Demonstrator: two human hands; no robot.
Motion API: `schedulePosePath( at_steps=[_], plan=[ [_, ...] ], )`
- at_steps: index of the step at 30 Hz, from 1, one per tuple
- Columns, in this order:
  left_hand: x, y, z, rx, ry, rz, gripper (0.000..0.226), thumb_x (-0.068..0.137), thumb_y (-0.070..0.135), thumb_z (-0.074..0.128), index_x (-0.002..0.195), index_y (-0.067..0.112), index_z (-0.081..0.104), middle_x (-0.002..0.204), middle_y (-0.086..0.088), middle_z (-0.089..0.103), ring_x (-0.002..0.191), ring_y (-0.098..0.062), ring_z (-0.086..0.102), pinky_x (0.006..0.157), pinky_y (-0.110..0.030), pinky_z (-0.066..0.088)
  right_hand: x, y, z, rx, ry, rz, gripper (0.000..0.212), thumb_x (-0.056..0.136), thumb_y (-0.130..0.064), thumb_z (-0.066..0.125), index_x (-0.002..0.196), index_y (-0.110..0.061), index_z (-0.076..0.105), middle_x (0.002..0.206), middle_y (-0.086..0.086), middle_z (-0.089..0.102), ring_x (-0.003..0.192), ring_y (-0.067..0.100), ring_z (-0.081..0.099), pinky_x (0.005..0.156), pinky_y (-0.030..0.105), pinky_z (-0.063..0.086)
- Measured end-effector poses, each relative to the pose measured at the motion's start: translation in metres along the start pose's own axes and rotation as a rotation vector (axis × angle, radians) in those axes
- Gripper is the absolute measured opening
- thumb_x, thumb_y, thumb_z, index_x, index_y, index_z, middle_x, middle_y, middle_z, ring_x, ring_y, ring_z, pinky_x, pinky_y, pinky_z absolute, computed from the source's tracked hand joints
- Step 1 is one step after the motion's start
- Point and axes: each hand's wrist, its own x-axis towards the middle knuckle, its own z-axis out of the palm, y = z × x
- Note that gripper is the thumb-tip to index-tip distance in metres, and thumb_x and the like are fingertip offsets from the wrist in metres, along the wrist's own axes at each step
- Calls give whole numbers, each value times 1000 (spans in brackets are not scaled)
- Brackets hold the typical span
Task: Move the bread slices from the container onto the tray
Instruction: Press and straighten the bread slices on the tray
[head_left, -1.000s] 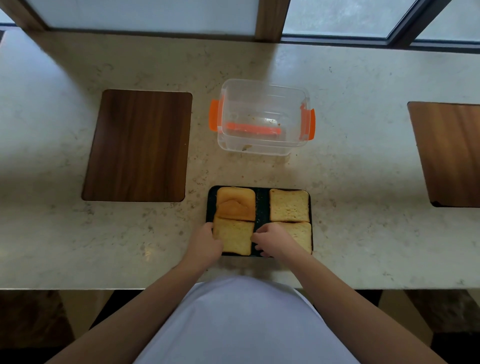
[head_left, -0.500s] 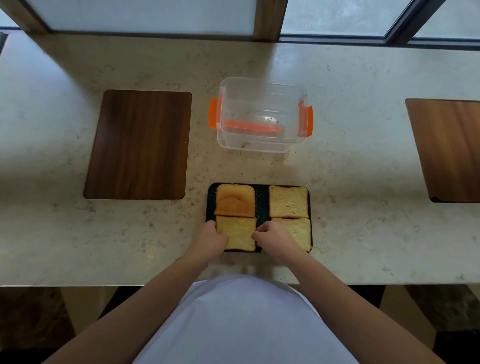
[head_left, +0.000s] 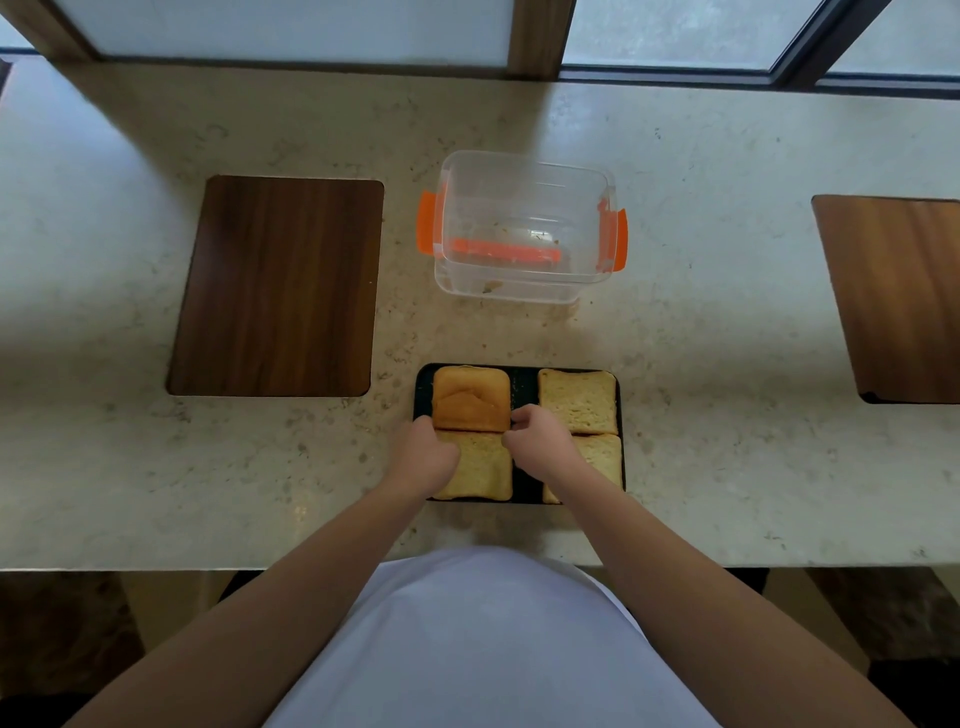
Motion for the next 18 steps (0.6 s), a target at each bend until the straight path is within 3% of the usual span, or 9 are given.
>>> schedulePosePath(
  at_steps=[6, 8, 11, 14, 16, 18],
  plan=[
    [2, -2, 0, -39, -11, -20, 24, 82, 4, 53, 104, 1, 62, 103, -23, 66, 91, -39, 65, 74, -50, 56, 2, 2, 0, -5, 2, -6, 48, 92, -14, 57, 140, -13, 52, 100, -2, 64, 83, 14, 65, 61, 28, 51],
    [2, -3, 0, -47, -16, -24, 24, 83, 5, 54, 106, 4, 61, 104, -21, 66, 91, -36, 65, 78, -52, 56, 2, 2, 0, 11, -1, -5, 49, 92, -16, 57, 140, -12, 51, 99, -2, 63, 85, 15, 65, 67, 32, 57],
    [-1, -2, 1, 10, 41, -4, 41, 83, 8, 58, 123, 4, 52, 120, -19, 59, 103, -35, 60, 88, -55, 54, 1, 2, -1, 34, 2, -16, 48, 93, -18, 57, 140, -11, 51, 96, -3, 63, 83, 14, 64, 73, 35, 59],
    [-7, 5, 7, 103, 221, 179, 63, 83, 16, 64, 140, 9, 38, 130, -11, 47, 115, -28, 49, 94, -46, 49, -1, 9, -14, 127, 125, -35, 45, 93, -20, 59, 137, -13, 54, 112, 0, 66, 88, 10, 59, 64, 22, 48],
    [-13, 20, 18, 45, 175, 272, 55, 84, 20, 63, 134, 15, 42, 125, -4, 48, 106, -17, 52, 85, -29, 49, -2, 19, -32, 208, 263, -31, 44, 92, -21, 59, 135, -14, 56, 128, 5, 62, 103, 14, 58, 77, 27, 51],
    [-14, 39, 33, -8, 40, 234, 46, 87, 23, 61, 130, 20, 46, 126, 0, 50, 105, -13, 51, 81, -23, 41, -2, 29, -52, 228, 341, 9, 48, 91, -20, 59, 138, -12, 53, 137, 9, 55, 116, 21, 56, 95, 39, 52]
  ],
)
